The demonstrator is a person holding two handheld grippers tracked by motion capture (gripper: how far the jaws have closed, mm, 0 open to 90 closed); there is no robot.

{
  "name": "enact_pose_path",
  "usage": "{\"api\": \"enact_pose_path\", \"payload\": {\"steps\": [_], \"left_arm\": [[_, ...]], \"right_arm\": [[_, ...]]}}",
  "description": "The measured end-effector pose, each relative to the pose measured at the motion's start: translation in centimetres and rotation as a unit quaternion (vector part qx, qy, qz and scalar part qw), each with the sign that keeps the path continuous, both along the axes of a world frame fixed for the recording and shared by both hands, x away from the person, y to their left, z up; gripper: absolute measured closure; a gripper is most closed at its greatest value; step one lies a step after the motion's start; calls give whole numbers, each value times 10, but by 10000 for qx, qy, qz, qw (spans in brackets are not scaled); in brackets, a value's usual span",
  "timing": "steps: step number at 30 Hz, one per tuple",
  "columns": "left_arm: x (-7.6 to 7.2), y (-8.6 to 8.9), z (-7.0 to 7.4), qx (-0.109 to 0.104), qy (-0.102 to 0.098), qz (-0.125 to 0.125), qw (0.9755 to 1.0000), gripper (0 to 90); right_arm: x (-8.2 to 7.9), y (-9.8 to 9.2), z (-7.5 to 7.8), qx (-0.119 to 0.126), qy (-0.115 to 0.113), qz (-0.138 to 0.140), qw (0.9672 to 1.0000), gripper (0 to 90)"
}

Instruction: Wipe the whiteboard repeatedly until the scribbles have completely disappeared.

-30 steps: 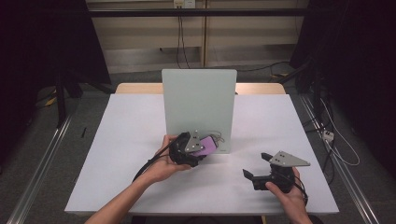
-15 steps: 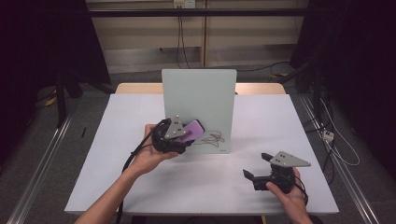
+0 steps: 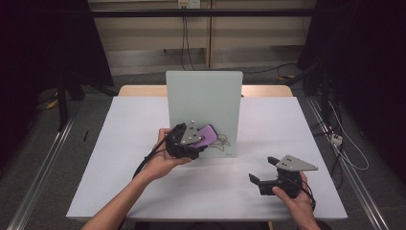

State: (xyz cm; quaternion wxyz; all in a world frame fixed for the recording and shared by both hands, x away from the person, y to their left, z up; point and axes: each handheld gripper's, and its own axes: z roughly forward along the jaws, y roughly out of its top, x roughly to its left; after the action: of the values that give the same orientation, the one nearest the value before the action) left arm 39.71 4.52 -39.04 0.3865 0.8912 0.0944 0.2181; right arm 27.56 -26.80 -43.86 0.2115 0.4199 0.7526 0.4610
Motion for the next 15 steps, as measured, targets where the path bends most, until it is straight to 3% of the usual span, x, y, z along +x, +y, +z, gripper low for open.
{"api": "enact_pose_path", "payload": {"steps": [3,5,10,15], "left_arm": [[-2,-6,-5,82,-36,-94,9999,407],[-3,-9,-10,54,15,-142,9999,406],[-7,-18,-20,255,101,-272,9993,407],[-8,-24,-26,310,180,-364,9987,407]], "right_arm": [[0,0,0,4,-3,11,10000,55],[-1,0,0,3,-8,18,10000,55],[-1,0,0,5,-6,22,10000,55],[-1,0,0,4,-11,16,10000,56]]}}
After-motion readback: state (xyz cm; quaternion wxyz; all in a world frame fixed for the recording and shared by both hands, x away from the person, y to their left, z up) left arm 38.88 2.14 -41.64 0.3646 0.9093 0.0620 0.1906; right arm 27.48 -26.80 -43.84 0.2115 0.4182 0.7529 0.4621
